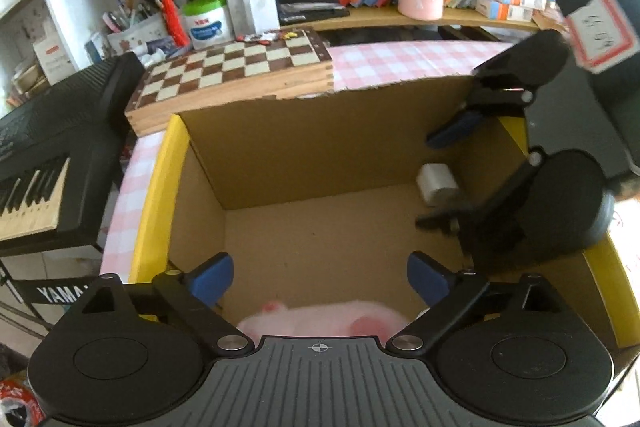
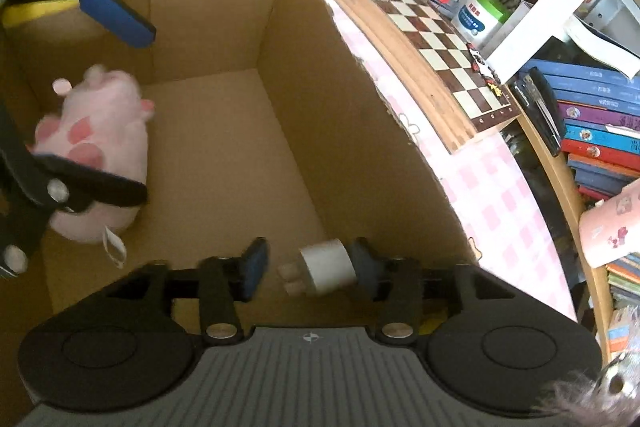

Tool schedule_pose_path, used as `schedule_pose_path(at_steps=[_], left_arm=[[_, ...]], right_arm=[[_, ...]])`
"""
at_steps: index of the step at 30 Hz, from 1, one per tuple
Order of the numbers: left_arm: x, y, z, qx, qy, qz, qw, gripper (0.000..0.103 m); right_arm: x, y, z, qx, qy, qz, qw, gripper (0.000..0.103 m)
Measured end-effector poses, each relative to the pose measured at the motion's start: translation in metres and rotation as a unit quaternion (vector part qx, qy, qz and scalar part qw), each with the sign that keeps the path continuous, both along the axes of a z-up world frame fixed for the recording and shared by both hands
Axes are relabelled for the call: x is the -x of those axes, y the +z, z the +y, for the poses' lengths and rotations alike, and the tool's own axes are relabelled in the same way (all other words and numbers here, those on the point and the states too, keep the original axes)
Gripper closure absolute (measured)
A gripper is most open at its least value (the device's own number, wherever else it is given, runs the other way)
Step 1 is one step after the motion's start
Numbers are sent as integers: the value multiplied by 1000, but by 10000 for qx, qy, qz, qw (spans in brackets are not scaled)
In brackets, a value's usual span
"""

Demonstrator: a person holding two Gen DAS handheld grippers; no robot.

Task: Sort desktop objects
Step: 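Lower both objects into the yellow box and open both grippers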

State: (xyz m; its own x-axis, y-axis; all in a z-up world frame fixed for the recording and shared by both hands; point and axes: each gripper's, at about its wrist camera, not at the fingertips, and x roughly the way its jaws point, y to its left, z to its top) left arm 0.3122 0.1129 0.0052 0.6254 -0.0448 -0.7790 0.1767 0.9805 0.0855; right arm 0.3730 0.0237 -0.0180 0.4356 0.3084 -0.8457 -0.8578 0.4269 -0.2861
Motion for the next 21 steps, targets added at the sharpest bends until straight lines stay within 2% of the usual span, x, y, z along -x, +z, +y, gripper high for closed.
schedule_pose_path(at_steps=[1, 6, 10, 14, 21], left_arm=[[2, 1, 0, -18, 9, -59, 10000, 7], [15, 16, -4, -155, 4, -512, 9986, 2], [32, 28, -6, -112, 0, -884, 9960, 1], [50, 37, -9, -77, 26, -1117, 9937, 1], [86, 51, -10, 67, 188, -1549, 9877, 0]], right_arm=[[3, 2, 0, -78, -43, -10, 10000, 37], [20, 16, -2, -402, -205, -96, 9989, 35], [35, 29, -13, -730, -513, -192, 9958, 30], [49, 39, -27, -1079, -972, -344, 9888, 28], [93, 59, -44, -1485, -1468, -923, 9736, 24]])
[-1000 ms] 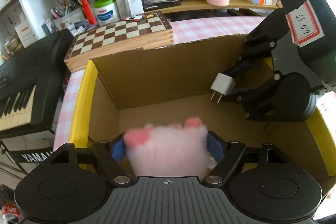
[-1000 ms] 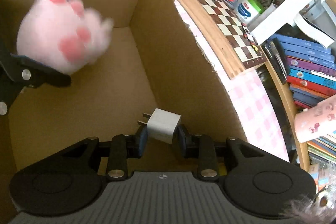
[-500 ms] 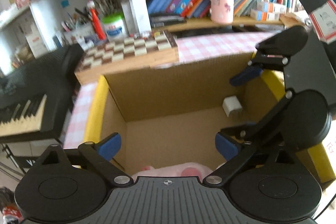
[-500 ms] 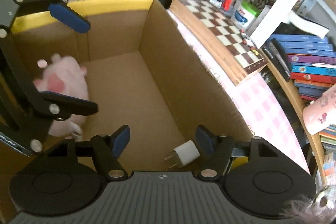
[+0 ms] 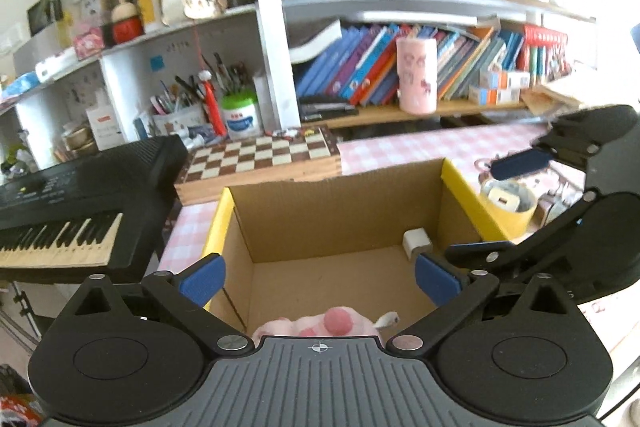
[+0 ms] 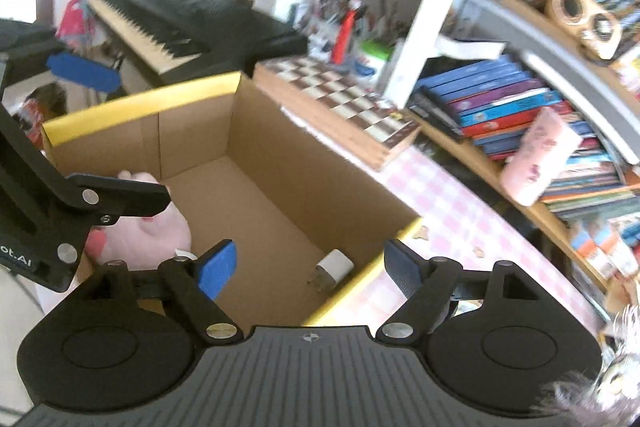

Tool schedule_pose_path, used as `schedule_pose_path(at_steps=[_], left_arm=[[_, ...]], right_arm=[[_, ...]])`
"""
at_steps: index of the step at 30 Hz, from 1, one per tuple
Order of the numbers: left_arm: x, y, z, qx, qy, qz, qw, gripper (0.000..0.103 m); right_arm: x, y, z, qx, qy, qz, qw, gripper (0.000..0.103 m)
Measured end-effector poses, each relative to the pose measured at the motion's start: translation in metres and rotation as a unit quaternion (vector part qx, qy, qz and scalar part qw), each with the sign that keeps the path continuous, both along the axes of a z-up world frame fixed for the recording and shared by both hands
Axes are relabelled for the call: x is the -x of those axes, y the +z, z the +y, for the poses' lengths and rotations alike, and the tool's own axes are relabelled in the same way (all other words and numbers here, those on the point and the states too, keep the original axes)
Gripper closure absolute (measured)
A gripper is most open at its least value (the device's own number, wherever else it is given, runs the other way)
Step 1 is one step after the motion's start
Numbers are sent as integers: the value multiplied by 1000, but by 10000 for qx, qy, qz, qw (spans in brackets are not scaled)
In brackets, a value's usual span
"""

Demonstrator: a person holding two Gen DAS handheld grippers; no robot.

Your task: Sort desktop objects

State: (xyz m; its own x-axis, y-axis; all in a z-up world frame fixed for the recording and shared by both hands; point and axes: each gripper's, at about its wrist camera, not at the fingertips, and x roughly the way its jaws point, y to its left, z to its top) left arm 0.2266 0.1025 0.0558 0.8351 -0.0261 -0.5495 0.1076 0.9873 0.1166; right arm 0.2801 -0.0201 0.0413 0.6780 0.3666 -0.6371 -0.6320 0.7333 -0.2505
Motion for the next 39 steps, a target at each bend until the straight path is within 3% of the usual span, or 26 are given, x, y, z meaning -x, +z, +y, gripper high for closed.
schedule_pose_path(at_steps=[8, 20, 27, 39], left_arm=[[49, 13, 3, 265, 139, -307, 9991, 0], [120, 11, 3, 517, 825, -559, 9937, 0], [161, -1, -5, 473, 866, -532, 9937, 0], [199, -19, -6, 520, 917, -244, 9941, 0]], right_arm=[[45, 11, -31, -664, -1111, -170, 9914, 23], [136, 17, -63, -1525, -2364, -508, 9583, 19], [190, 4, -64, -1514, -2684, -605, 9494, 19], [239, -15, -60, -1475, -2964, -452, 9425, 18]])
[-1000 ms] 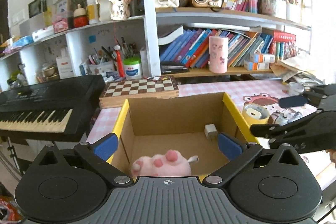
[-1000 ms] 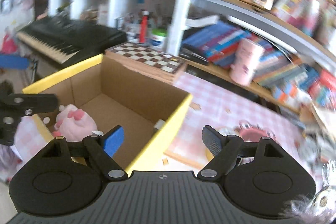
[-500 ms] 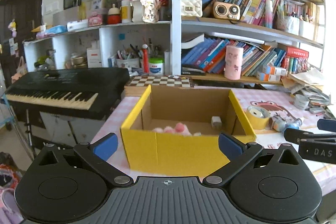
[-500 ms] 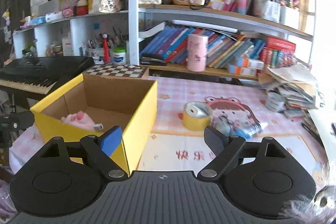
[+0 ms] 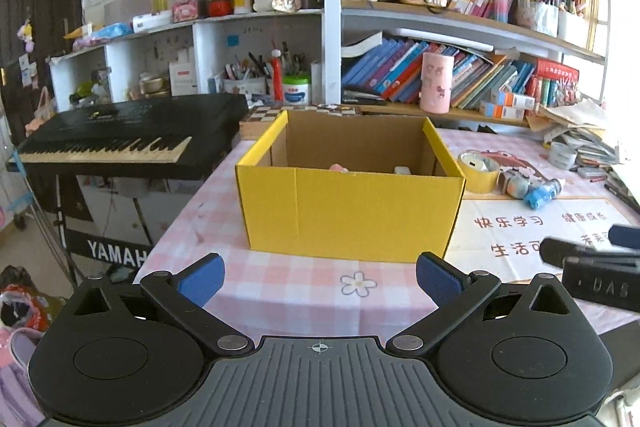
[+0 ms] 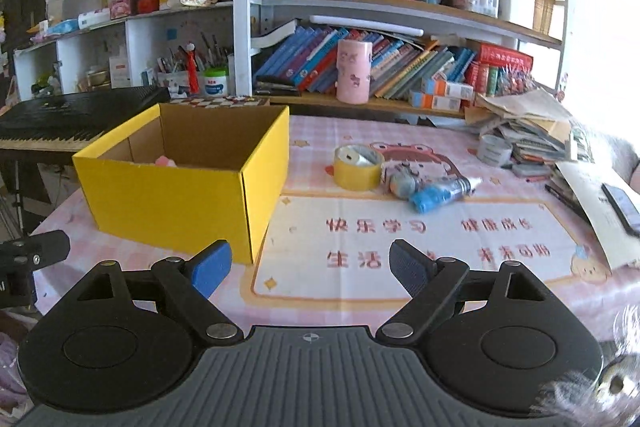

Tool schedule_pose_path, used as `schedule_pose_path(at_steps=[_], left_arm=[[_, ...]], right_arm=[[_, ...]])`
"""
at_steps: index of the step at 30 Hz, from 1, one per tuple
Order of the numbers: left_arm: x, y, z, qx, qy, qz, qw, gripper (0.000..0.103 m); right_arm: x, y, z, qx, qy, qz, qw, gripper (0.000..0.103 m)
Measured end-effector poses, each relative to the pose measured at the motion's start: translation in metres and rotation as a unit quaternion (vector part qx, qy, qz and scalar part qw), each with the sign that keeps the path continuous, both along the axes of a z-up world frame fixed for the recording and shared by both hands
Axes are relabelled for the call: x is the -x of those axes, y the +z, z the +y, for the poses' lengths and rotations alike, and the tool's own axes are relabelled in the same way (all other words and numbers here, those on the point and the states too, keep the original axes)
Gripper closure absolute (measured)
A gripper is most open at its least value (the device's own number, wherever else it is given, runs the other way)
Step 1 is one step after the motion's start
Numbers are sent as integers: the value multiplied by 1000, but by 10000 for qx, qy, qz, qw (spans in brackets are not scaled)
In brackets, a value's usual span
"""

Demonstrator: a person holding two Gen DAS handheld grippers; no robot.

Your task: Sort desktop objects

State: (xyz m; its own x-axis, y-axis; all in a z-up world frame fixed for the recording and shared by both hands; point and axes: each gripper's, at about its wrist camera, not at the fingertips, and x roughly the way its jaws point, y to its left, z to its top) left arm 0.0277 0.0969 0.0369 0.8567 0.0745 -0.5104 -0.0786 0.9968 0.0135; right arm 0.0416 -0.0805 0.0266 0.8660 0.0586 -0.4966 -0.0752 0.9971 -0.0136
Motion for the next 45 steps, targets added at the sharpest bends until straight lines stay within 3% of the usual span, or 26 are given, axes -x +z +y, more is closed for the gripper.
schedule_pose_path(at_steps=[10, 25, 45], left_arm=[[6, -4, -4, 19, -202, 67, 9998, 0], [0, -11, -21, -7, -701, 203, 9973, 0], [-29, -16, -79, -40, -1451, 338, 9888, 0]], right_arm=[[22, -10, 7, 206, 89, 226, 9995, 16], [29, -17, -7, 308, -294, 478, 9980, 13], [22, -21, -57, 335, -895, 630, 9934, 11]])
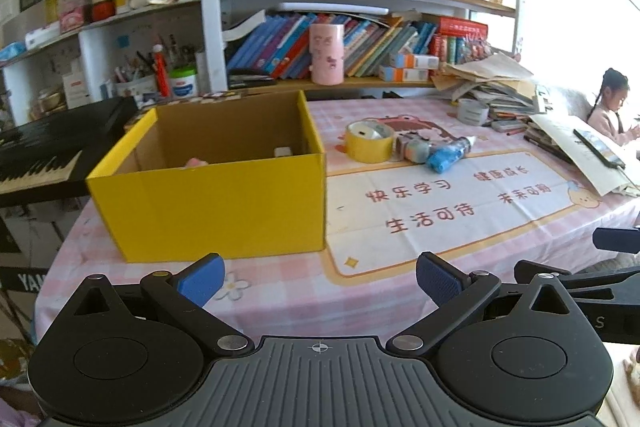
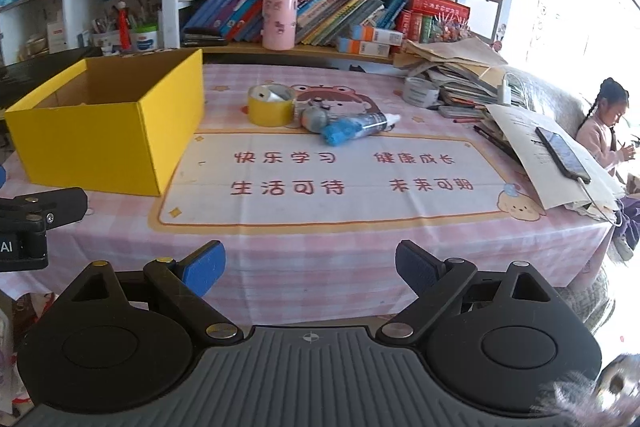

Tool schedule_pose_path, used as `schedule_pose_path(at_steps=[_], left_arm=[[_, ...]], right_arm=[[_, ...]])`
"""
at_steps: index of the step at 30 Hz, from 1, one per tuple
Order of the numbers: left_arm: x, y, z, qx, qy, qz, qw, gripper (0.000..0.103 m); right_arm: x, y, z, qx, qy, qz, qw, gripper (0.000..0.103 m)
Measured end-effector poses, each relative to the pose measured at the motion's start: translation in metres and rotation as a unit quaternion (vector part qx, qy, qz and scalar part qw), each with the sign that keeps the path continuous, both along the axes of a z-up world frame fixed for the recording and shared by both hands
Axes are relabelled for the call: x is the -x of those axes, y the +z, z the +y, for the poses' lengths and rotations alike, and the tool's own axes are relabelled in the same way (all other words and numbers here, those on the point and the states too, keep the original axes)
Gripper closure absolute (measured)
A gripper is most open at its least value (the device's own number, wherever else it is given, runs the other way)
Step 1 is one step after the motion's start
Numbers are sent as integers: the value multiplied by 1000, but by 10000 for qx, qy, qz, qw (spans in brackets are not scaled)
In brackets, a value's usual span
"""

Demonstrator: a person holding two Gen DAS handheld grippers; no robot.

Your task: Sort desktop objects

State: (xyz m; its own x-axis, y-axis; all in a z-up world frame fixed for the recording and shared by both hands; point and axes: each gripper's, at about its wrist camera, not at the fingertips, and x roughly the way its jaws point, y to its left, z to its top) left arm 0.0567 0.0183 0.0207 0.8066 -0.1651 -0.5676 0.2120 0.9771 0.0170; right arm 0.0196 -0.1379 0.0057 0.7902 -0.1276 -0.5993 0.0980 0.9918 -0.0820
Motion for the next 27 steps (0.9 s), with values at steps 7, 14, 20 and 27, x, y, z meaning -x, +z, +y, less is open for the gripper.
schedule_pose_path(at_steps=[7, 14, 20, 27], left_arm=[[-12, -2, -20, -56, -193, 33, 9998, 0], [-23, -4, -40, -216, -420, 22, 9989, 0], [-34, -5, -51, -286, -434, 2, 9986, 0], [-50, -8, -64, -271, -419, 25, 9988, 0]], right_arm=[[-10, -1, -16, 28, -66, 52, 10000, 11], [-21, -3, -35, -96, -276, 88, 9995, 11], [-35, -6, -46, -153, -268, 108, 9995, 11], [-55, -9, -58, -183, -154, 147, 9996, 11]])
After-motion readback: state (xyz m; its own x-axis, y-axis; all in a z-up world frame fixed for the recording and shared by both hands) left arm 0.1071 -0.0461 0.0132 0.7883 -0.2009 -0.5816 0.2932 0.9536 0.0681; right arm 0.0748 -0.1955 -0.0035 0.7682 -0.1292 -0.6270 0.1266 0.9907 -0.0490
